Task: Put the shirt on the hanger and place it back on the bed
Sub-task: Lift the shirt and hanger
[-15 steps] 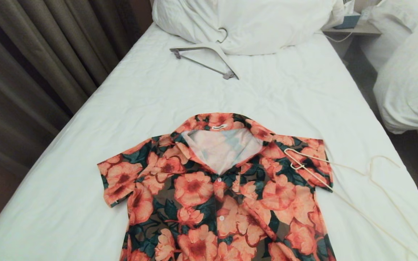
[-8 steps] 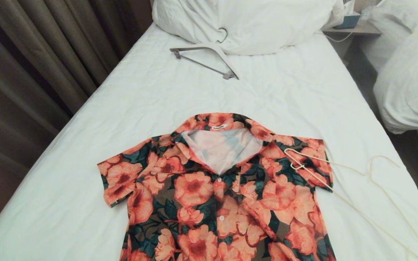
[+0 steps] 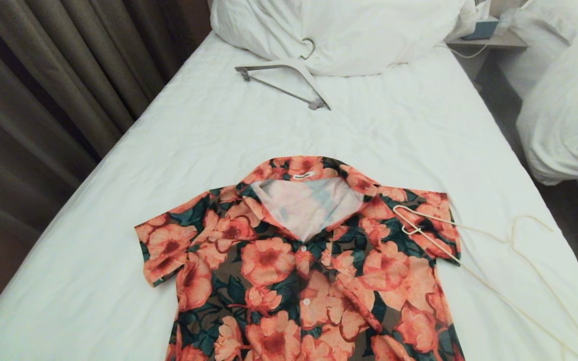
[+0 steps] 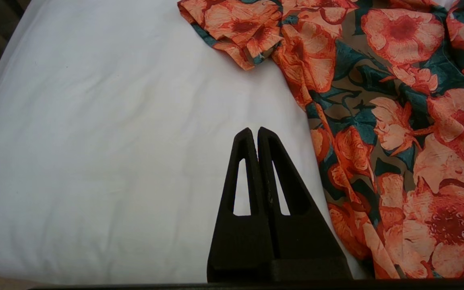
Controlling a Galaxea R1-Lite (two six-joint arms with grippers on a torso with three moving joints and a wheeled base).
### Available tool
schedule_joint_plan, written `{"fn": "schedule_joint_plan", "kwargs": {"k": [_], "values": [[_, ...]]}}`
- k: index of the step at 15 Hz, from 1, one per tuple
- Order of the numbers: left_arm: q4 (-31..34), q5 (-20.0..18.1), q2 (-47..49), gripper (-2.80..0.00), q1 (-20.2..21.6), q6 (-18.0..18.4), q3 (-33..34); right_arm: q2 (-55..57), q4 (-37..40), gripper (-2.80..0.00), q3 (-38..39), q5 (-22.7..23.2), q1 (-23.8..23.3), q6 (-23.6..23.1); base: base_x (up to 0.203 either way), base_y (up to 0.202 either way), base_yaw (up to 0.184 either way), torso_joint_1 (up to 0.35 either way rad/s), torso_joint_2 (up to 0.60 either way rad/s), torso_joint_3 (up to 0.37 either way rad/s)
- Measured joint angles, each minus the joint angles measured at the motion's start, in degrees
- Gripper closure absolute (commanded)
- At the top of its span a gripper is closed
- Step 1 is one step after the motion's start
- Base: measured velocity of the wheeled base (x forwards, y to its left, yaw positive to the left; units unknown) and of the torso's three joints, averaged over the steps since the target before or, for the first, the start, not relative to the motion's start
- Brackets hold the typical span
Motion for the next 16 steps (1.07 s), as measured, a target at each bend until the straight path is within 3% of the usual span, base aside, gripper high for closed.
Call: {"fn": "schedule_joint_plan", "kwargs": {"k": [2,4,8,12,16], "values": [[0.0,0.0,0.0,0.0,0.0,0.0,0.0,10.8,-0.1,0.0,-4.9,4.3,-2.4,4.9,0.0,0.0,0.0,0.0,0.0,0.0],[0.0,0.0,0.0,0.0,0.0,0.0,0.0,21.1,0.2,0.0,-9.5,12.9,-10.3,6.9,0.0,0.0,0.0,0.0,0.0,0.0],[0.0,0.0,0.0,0.0,0.0,0.0,0.0,40.6,3.6,0.0,-16.4,29.8,-24.0,3.5,0.0,0.0,0.0,0.0,0.0,0.0],[0.0,0.0,0.0,0.0,0.0,0.0,0.0,56.8,11.0,0.0,-24.5,39.7,-31.6,-4.9,0.0,0.0,0.0,0.0,0.0,0.0],[0.0,0.0,0.0,0.0,0.0,0.0,0.0,67.9,34.7,0.0,-40.2,45.4,-37.6,-21.9,0.0,0.0,0.0,0.0,0.0,0.0]]}}
